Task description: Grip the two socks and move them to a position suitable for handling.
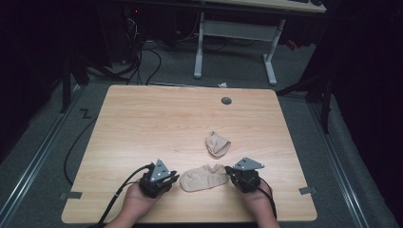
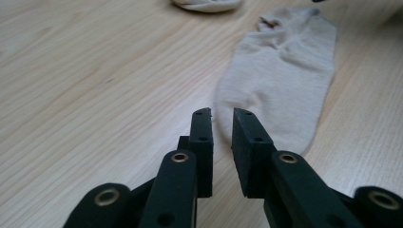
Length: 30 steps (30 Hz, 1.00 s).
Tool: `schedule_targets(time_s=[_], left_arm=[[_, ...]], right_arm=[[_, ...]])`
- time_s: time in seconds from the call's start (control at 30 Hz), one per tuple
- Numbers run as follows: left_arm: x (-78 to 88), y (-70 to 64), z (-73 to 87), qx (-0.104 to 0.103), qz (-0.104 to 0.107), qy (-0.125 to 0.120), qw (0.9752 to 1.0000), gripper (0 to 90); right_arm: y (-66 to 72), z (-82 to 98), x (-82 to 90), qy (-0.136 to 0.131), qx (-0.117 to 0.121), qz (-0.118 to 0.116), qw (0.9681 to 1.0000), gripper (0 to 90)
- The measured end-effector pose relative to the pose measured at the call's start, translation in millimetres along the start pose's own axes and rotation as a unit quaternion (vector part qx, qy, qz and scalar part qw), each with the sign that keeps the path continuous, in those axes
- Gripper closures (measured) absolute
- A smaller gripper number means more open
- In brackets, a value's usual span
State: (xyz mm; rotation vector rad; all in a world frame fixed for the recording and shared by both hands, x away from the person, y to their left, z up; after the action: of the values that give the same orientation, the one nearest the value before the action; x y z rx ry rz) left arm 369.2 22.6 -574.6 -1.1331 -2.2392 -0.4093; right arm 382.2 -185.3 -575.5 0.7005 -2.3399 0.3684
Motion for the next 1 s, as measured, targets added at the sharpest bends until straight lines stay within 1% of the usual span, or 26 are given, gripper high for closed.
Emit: schedule_targets(time_s=[0.03, 0.07, 0.1, 0.13, 0.17, 0.23, 0.37, 0.43, 0.47, 0.57, 0.6, 0.67, 0.7, 0.73, 0.77, 0.8, 0.83, 0.87, 0.9, 0.97, 1.0], left_arm=[[-5.9, -4.2, -0.8, -0.007, 0.004, 0.003, 1.0000, 79.7], [-10.1, -6.8, -0.8, -0.012, 0.006, 0.009, 0.9999, 79.7], [-13.2, -8.0, -0.4, -0.016, 0.007, 0.013, 0.9998, 80.7], [-17.7, -9.1, 0.7, -0.021, 0.007, 0.021, 0.9995, 80.7], [-20.7, -9.4, 2.2, -0.025, 0.008, 0.028, 0.9993, 83.3], [-25.0, -9.0, 5.6, -0.032, 0.007, 0.042, 0.9986, 84.0], [-24.1, -7.7, 6.1, -0.032, 0.015, 0.048, 0.9982, 84.7], [-22.1, -6.5, 7.8, -0.041, 0.011, 0.051, 0.9978, 84.7], [-20.7, -6.1, 8.9, -0.042, 0.011, 0.053, 0.9976, 84.7], [-16.2, -3.6, 12.9, -0.036, 0.013, 0.052, 0.9979, 83.2], [-14.3, -1.9, 14.6, -0.032, 0.013, 0.050, 0.9981, 83.2], [-10.0, 1.7, 18.7, -0.021, 0.014, 0.048, 0.9985, 82.6], [-7.7, 3.1, 20.7, -0.009, 0.014, 0.044, 0.9989, 82.5], [-6.2, 3.7, 21.8, -0.001, 0.014, 0.042, 0.9990, 82.5], [-4.9, 3.3, 22.8, 0.016, 0.014, 0.035, 0.9991, 82.5], [-0.8, 9.7, 26.1, -0.008, 0.010, 0.050, 0.9987, 82.5], [3.0, 12.0, 29.3, -0.004, 0.008, 0.050, 0.9987, 82.2], [6.6, 13.3, 32.4, 0.002, 0.010, 0.048, 0.9988, 82.2], [11.5, 14.7, 36.6, 0.011, 0.013, 0.046, 0.9988, 81.9], [20.0, 17.4, 43.2, 0.022, 0.014, 0.047, 0.9985, 80.9], [20.0, 17.4, 43.2, 0.022, 0.014, 0.047, 0.9985, 79.9]], right_arm=[[-0.5, 2.9, -4.5, 0.007, -0.006, -0.007, 0.9999, 89.8], [-0.5, 2.9, -4.5, 0.007, -0.006, -0.007, 0.9999, 89.8], [0.2, 8.0, -9.7, 0.021, -0.004, -0.007, 0.9997, 89.8], [0.2, 8.0, -9.7, 0.021, -0.004, -0.007, 0.9997, 89.8], [1.1, 11.9, -13.2, 0.029, -0.003, -0.009, 0.9995, 89.8], [1.3, 12.6, -12.6, 0.029, -0.003, -0.008, 0.9995, 89.8], [8.0, 15.6, -9.4, 0.026, 0.003, -0.010, 0.9996, 89.8], [9.5, 15.7, -9.2, 0.026, 0.003, -0.012, 0.9996, 89.8], [12.2, 15.6, -9.2, 0.026, 0.005, -0.014, 0.9996, 89.8], [18.0, 14.1, -10.2, 0.028, 0.012, -0.021, 0.9993, 89.8], [18.0, 14.1, -10.2, 0.028, 0.012, -0.021, 0.9993, 89.8], [23.7, 12.4, -11.5, 0.027, 0.019, -0.028, 0.9991, 89.8], [26.9, 11.8, -11.7, 0.030, 0.024, -0.031, 0.9988, 89.8], [31.5, 10.6, -12.6, 0.029, 0.028, -0.037, 0.9985, 89.8], [38.8, 9.0, -13.8, 0.028, 0.035, -0.047, 0.9979, 89.7], [38.8, 9.0, -13.8, 0.028, 0.035, -0.047, 0.9979, 89.7], [47.9, 7.6, -14.6, 0.025, 0.043, -0.063, 0.9968, 89.6], [47.9, 7.6, -14.6, 0.025, 0.043, -0.063, 0.9968, 89.6], [58.0, 7.2, -14.2, 0.025, 0.050, -0.076, 0.9955, 89.6], [64.5, 6.7, -13.9, 0.025, 0.059, -0.083, 0.9945, 89.6], [64.5, 6.7, -13.9, 0.025, 0.059, -0.083, 0.9945, 89.6]])
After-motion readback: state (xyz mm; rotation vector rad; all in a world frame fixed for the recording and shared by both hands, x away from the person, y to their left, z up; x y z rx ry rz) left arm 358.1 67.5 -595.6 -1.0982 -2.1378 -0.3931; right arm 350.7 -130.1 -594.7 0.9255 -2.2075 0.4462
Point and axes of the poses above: each handheld gripper's, and its own axes: x roughly backward along the jaws, z roughly out of its underside, y roughly to its left, the point moved 10 cm from there along -x, roughly forward along the jaws, and after that the axes turned 1 degree about x, right-handed, at the moved point
